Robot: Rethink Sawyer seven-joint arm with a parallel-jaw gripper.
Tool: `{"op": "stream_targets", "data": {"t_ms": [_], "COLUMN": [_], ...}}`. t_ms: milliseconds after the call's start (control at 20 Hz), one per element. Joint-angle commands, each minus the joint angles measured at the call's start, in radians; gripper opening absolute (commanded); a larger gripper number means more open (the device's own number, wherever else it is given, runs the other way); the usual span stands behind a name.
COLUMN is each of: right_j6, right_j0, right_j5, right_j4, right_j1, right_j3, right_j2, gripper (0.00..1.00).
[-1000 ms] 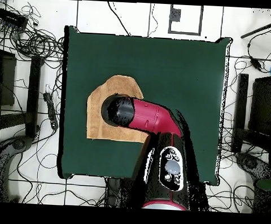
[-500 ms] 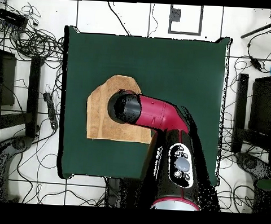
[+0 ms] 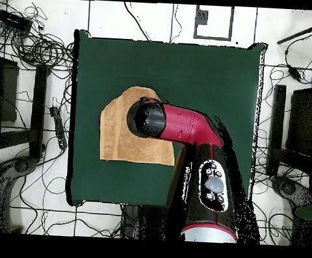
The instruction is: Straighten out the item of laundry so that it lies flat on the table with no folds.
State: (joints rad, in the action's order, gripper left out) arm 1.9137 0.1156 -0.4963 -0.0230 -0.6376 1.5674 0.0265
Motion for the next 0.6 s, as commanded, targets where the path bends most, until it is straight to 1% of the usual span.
{"op": "stream_targets", "data": {"t_ms": [50, 600], "right_j6": [-0.037, -0.026], "right_j0": [0.01, 0.042], "right_j5": [0.057, 0.08], "right_j4": [-0.049, -0.092], "right_j1": [0.058, 0.072], "right_j3": [-0.028, -0.057], "right_j2": [-0.164, -0.201], "gripper": [1.0, 1.0]}}
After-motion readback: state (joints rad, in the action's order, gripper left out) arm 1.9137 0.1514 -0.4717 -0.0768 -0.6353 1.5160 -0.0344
